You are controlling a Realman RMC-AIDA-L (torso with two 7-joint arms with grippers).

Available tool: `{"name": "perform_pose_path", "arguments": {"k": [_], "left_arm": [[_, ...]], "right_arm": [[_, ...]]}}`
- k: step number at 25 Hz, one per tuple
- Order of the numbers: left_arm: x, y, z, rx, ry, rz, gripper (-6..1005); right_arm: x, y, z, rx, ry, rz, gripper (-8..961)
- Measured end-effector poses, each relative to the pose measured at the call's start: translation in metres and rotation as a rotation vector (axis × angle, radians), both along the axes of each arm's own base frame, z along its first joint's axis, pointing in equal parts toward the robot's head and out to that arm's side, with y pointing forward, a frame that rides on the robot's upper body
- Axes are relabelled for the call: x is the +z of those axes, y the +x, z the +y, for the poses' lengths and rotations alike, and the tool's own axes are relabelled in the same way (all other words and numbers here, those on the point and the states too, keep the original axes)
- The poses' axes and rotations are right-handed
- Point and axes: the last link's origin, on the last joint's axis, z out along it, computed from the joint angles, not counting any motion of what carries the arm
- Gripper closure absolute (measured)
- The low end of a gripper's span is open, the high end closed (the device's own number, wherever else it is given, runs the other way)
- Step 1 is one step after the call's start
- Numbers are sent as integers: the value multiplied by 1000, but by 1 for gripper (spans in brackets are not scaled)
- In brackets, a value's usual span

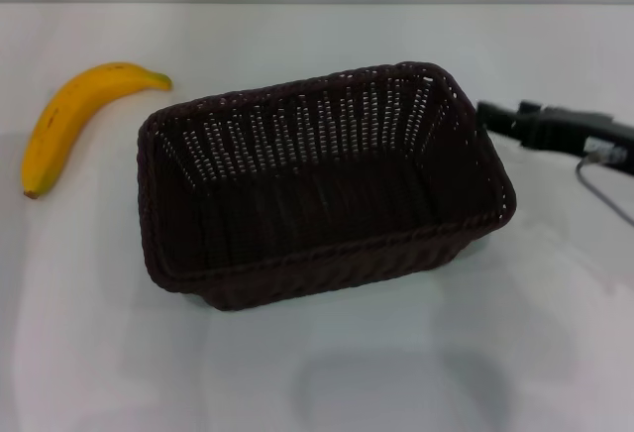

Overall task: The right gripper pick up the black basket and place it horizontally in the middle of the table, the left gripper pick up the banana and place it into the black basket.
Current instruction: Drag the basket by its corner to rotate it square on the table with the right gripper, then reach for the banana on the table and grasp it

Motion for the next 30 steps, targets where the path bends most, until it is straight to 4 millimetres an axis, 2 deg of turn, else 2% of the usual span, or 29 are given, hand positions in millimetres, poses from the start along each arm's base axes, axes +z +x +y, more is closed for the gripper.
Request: {"name": "perform_pose_path", "arguments": {"k": [5,11,14,16,23,30], "left_arm": [[-2,1,0,2,1,-9,117],[-4,5,2,-9,-3,-14,117],[-5,8,4,-19,-3,-16,117],[-5,10,5,-26,-3,-18,117],[-3,15,12,-40,0,-26,118],[-2,16,17,-36,-5,-26,118]], "right_arm": [[21,16,14,-6,99,-59,326],[38,29,36,25,265,-179,85],[43,35,46,16,333,-212,87],[50,47,53,-18,416,-240,89],[66,67,61,-67,501,-297,94],[80,66,64,-42,594,-372,96]]}}
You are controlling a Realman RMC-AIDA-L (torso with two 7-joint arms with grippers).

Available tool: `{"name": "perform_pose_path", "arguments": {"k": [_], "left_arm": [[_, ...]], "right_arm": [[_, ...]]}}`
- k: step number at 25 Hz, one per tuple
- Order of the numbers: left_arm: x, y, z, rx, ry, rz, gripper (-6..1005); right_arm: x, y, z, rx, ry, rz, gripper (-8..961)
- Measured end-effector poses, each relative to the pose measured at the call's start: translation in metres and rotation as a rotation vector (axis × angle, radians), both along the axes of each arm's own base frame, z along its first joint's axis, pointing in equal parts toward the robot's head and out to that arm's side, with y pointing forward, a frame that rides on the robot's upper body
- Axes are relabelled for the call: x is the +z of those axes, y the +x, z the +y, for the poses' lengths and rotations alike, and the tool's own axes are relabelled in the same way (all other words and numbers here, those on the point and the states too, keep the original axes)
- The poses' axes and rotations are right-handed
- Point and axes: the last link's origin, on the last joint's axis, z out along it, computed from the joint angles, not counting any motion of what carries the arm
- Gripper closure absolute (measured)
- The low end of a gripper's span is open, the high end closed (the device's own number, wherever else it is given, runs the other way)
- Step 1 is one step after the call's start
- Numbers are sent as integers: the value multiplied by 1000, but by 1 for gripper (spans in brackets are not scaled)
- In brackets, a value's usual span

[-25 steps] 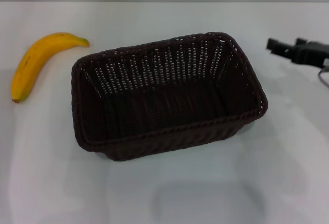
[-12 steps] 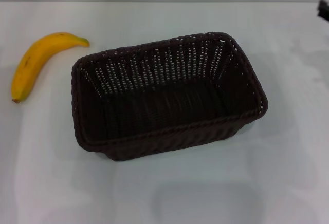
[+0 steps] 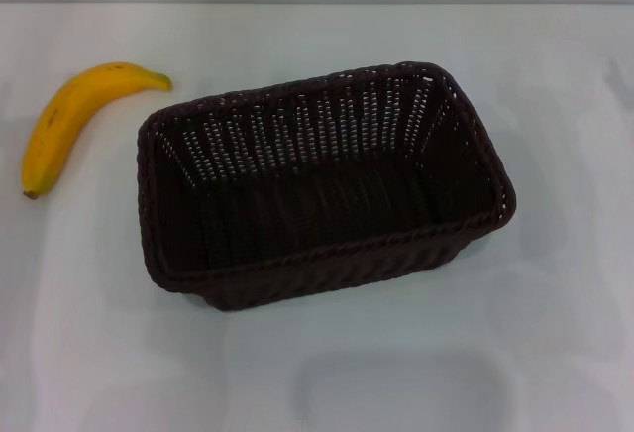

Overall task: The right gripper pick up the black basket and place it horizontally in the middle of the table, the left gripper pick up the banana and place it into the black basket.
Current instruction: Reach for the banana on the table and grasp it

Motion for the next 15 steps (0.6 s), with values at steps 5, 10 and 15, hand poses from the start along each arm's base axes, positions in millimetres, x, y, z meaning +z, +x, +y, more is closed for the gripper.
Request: {"name": "perform_pose_path", "arguments": {"k": [5,10,15], "left_arm": [[1,1,1,-3,3,1,118],[0,2,1,-10,4,7,118],[0,2,0,-18,13,11,118]], "right_arm": [[4,-2,-1,16,101,-63,96],[1,1,1,17,153,-55,95],[-1,9,3,37,202,-94,95]]}}
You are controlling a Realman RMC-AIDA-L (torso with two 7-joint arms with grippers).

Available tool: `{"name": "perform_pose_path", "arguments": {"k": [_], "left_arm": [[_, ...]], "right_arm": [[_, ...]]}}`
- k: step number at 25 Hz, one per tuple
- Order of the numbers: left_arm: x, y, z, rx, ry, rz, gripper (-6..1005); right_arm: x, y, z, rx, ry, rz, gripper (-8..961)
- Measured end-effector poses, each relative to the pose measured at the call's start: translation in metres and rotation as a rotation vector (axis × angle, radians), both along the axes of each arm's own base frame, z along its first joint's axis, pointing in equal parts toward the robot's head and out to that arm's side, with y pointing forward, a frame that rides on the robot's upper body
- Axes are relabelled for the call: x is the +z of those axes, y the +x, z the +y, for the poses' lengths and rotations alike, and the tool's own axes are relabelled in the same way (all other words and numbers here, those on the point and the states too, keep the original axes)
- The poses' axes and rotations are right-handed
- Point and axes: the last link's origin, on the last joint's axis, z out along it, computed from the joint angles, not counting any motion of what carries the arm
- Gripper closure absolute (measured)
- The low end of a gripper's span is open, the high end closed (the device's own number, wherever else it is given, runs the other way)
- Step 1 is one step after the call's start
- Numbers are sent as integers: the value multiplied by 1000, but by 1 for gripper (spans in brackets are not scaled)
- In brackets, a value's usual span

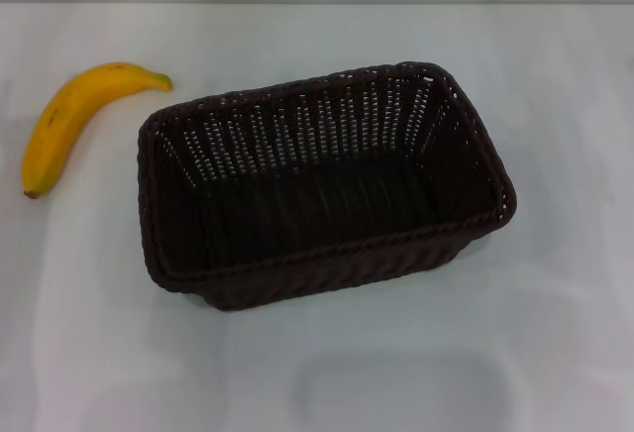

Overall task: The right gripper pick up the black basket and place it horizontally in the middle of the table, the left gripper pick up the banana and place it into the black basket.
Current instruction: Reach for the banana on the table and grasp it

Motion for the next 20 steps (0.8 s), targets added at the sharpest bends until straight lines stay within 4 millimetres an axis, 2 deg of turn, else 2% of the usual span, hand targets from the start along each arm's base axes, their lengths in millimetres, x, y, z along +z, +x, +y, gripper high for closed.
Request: {"name": "perform_pose_path", "arguments": {"k": [6,13,20], "left_arm": [[2,2,-3,-19,24,3,118],[-1,1,-6,-26,27,7,118],[-6,6,5,76,-149,39,118]], "right_arm": [[3,8,-3,109,116,19,95],[-8,-3,1,177,51,-114,96],[-8,1,0,163,57,-104,96]]}}
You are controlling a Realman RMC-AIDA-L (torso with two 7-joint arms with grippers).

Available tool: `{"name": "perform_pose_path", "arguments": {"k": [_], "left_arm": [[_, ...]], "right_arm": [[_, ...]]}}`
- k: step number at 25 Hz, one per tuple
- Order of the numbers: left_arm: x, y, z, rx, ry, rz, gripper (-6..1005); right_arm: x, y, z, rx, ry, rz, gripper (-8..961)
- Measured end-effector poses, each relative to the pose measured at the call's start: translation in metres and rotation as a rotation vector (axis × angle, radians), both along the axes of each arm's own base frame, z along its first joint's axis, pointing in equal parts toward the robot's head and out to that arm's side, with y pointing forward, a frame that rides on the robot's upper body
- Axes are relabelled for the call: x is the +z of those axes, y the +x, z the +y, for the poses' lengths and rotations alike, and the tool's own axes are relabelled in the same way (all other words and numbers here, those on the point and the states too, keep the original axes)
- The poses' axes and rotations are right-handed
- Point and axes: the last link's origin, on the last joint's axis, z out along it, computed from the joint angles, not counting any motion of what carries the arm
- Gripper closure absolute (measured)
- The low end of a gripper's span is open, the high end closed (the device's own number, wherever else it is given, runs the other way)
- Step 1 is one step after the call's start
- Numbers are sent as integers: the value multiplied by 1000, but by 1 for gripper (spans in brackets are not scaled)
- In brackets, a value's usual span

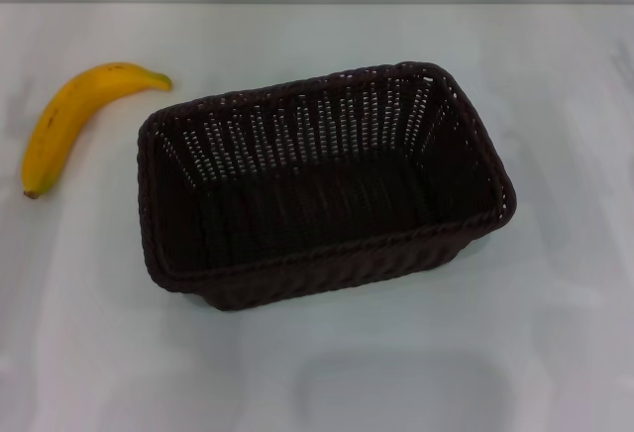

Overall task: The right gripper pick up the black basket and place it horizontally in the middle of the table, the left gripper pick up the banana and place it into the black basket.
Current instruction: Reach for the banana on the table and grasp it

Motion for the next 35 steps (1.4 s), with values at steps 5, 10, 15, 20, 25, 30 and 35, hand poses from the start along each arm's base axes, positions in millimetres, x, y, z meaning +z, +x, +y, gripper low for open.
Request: {"name": "perform_pose_path", "arguments": {"k": [5,10,15,20,25,30,35], "left_arm": [[11,12,10,149,-196,31,118],[21,18,10,317,-373,79,119],[28,16,8,457,-526,104,119],[28,9,6,512,-592,159,119],[26,-9,4,554,-608,181,119],[28,-32,5,566,-618,179,119],[33,-48,7,529,-619,191,119]], "right_arm": [[-1,5,-1,-15,-6,-1,95],[-1,6,-1,-19,-7,-2,95],[0,4,1,-14,-6,-2,95],[0,5,-1,-14,-5,0,95],[1,7,-8,-16,3,4,95],[2,5,-12,-6,5,8,96],[-2,-2,-15,18,-8,6,96]]}}
